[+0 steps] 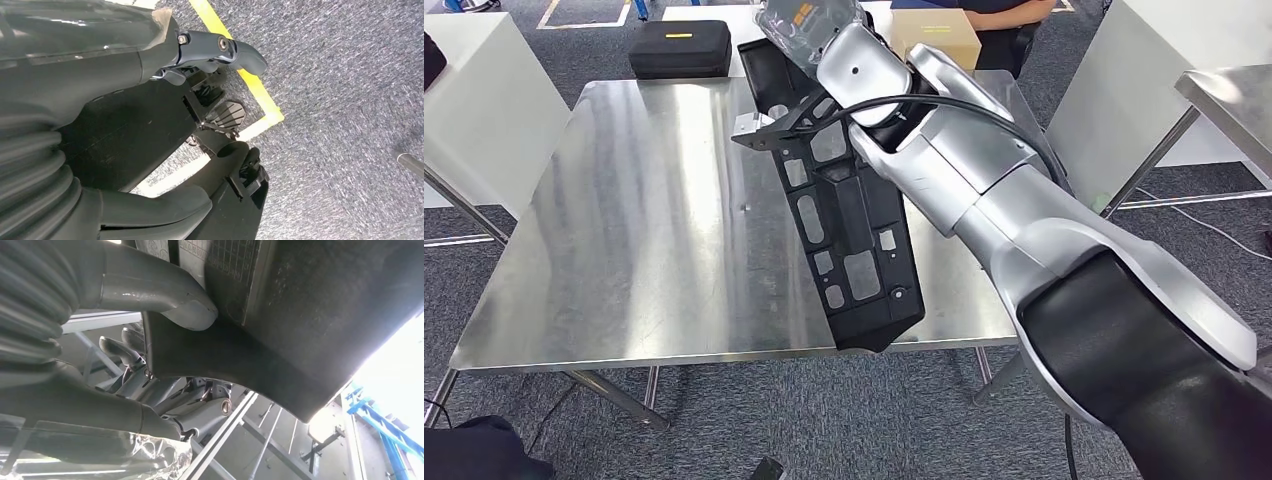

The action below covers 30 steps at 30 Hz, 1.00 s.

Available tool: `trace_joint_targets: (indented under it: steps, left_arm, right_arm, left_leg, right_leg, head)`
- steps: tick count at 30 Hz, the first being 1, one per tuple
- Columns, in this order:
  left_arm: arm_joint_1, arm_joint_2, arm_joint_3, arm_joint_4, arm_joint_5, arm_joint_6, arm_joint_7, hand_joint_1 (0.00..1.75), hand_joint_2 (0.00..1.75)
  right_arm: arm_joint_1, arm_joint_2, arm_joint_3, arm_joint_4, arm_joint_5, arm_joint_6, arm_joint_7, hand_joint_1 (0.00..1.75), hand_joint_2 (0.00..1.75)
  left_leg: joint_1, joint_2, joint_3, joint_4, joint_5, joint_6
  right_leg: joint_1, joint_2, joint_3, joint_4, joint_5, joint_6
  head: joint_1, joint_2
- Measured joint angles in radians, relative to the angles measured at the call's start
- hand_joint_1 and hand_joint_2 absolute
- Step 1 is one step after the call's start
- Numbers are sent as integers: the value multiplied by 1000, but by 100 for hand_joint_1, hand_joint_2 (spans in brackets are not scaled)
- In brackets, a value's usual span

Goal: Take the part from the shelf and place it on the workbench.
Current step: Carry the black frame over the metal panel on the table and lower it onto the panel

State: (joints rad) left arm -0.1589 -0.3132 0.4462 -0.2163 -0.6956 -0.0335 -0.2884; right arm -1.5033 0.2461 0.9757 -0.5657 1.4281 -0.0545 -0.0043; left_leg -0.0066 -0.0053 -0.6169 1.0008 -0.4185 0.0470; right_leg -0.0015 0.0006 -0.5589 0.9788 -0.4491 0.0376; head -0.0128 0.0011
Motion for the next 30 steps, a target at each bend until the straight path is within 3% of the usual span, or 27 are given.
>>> trace_joint_targets:
  steps: [19,25,30]
  left_arm:
    - [1,-4,-64,0,-5,-24,17,0,175]
    - [2,-4,-83,0,6,-27,21,0,175]
    - [2,-3,-97,0,30,-20,21,0,175]
  right_arm:
    - [12,-32,12,36,30,-27,26,175,175]
    - [-30,-50,-4,36,44,-56,33,175,175]
    - [-124,-50,-29,36,30,-99,29,175,175]
  left_leg:
    - [0,0,0,0,0,0]
    - [0,0,0,0,0,0]
    - [0,0,-1,0,0,0]
  right_leg:
    - [0,0,0,0,0,0]
    - [0,0,0,0,0,0]
    - [0,0,0,0,0,0]
  head:
    - [0,0]
    - [0,0]
    - [0,0]
